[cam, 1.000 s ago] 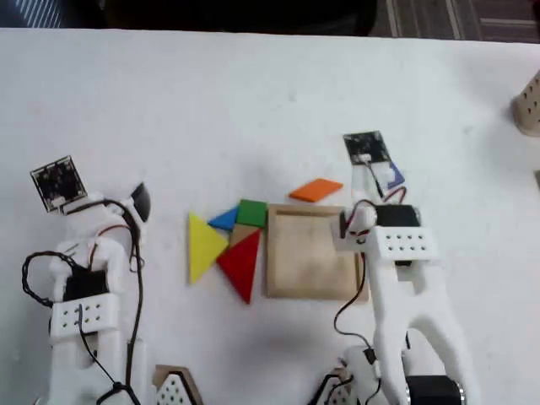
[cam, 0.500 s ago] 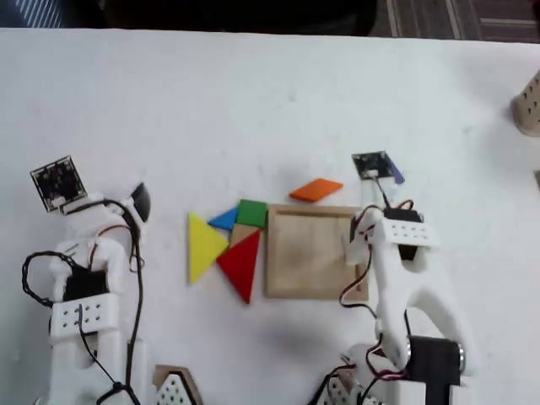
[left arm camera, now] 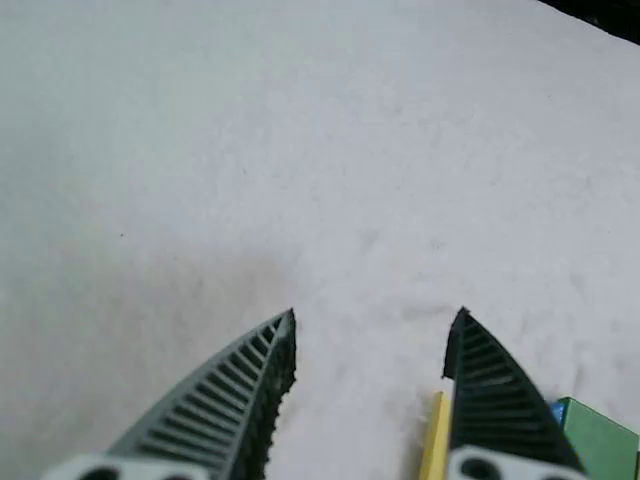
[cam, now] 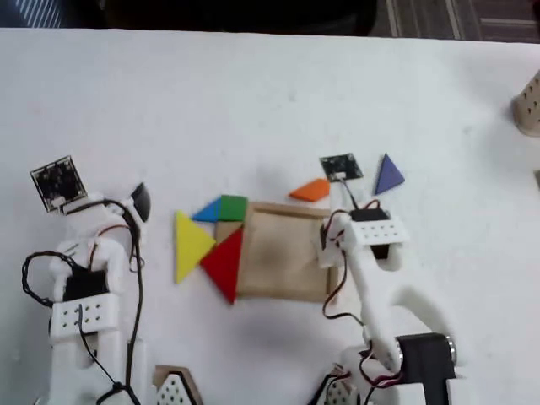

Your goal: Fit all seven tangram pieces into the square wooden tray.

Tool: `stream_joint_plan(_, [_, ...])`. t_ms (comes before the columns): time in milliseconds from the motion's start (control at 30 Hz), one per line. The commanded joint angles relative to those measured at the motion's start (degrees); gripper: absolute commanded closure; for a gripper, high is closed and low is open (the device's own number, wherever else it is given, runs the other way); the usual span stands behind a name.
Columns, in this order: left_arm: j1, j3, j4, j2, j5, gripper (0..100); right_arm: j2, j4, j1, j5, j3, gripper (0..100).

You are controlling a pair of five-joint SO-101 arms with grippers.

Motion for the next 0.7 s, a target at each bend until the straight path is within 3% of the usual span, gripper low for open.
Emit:
stream_joint_plan(0, [-0.40, -3.43, -1.23, 0.22, 0.00, 76, -0.13, -0.48, -3.74, -1.58, -0.35, 93.7])
stream_joint_plan(133, [-0.40, -3.43, -1.14, 0.22, 0.00, 76, -0.75, 1.10, -2.68, -1.32, -1.05, 87.7])
stream_joint_plan(300, [-0.40, -3.43, -1.14, 0.22, 0.00, 76, -0.75, 11.03, 2.59, -1.32, -9.41, 81.3])
stream_joint_plan(500, [-0.40, -3.43, -1.23, 0.22, 0.00, 76, -0.04, 11.74, 13.49, -1.58, -21.01, 84.7])
stream_joint_plan(667, [-0.40, -3.34, -1.23, 0.22, 0.00, 76, 6.64, 6.73, 17.98, -1.67, -29.54, 93.8])
